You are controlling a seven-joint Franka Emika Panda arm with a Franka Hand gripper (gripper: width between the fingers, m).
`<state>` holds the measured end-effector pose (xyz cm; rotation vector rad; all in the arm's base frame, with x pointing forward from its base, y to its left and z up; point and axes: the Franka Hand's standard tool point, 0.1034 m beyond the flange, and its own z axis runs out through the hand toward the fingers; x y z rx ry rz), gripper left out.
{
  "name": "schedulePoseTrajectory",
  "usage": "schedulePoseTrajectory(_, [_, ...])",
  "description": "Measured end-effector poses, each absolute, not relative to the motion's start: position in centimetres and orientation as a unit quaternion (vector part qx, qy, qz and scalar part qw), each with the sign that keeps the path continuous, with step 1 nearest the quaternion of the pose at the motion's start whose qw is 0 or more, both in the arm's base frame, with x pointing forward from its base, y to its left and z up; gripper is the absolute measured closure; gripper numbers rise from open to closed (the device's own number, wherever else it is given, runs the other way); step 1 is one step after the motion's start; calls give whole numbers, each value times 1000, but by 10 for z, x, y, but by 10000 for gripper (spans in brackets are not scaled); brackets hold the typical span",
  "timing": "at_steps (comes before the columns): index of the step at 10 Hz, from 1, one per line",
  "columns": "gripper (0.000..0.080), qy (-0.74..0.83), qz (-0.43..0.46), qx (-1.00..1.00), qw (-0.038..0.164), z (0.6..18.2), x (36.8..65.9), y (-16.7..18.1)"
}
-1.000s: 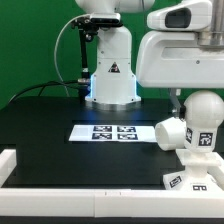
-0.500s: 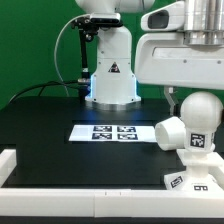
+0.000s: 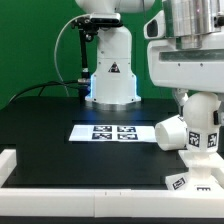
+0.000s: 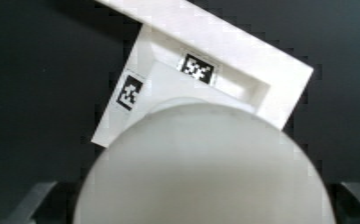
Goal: Assemble lamp
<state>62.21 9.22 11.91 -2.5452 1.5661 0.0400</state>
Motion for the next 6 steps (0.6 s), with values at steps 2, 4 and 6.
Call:
schedulePoseTrajectory(2, [111, 362, 1, -929, 72, 120, 623, 90])
schedulePoseTrajectory(4, [102, 224, -10, -972, 72, 121, 624, 90])
schedulePoseTrajectory(6, [101, 165, -15, -984, 71, 121, 624, 89])
